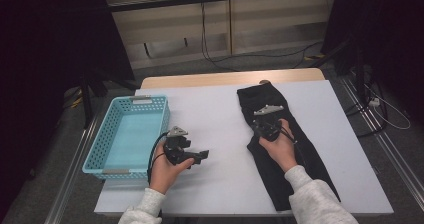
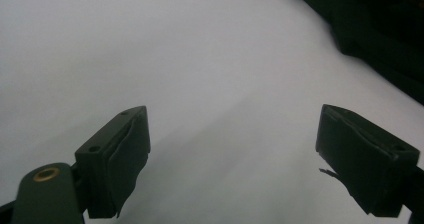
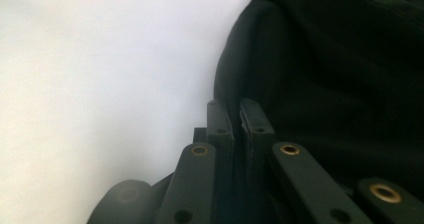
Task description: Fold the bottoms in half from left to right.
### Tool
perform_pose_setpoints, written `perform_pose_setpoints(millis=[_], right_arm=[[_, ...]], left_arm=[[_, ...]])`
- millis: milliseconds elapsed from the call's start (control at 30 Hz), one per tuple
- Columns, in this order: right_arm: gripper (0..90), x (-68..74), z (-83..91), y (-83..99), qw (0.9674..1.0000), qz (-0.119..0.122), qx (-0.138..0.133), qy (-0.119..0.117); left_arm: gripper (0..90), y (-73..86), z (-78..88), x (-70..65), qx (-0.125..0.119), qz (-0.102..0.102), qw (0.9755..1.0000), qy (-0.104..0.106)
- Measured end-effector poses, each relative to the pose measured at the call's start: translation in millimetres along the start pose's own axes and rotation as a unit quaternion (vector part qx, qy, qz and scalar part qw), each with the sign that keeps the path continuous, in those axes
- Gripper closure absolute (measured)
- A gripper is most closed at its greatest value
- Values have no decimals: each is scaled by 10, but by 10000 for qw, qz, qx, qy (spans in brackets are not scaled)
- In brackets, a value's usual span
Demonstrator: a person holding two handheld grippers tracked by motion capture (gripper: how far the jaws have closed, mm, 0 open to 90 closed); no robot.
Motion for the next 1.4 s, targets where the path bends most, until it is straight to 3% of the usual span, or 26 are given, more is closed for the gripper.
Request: perform_pose_setpoints(millis=[200, 533, 733, 867, 967, 1167, 1400], right_arm=[[854, 237, 75, 48, 9987, 235, -9, -461], [851, 510, 90, 141, 9949, 403, 49, -927], [849, 792, 93, 158, 9887, 649, 116, -1350], [849, 975, 95, 170, 9844, 889, 138, -1513], [848, 1040, 105, 183, 9813, 893, 174, -1694], [846, 1111, 115, 199, 9777, 993, 188, -1841], [838, 1265, 147, 232, 9703, 1202, 210, -2089]], left_arm=[[142, -41, -24, -7, 26, -28, 10000, 56], [141, -91, -61, 20, 5, 6, 10000, 49], [135, -90, -32, 79, -49, 148, 9998, -82], [134, -99, -6, 102, -76, 175, 9998, -116], [133, -94, -4, 110, -60, 181, 9997, -125], [132, -92, 3, 131, -77, 224, 9996, -160], [126, -93, 8, 157, -147, 289, 9993, -162]])
Point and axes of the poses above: each handheld gripper's, and its own axes: z roughly backward along the jaws, y roughly out of its underside, x roughly to its left, the point moved 5 cm from there along -z, roughly forward along the jaws, and after that the axes turned 4 degrees about -z, right-handed, at the moved point
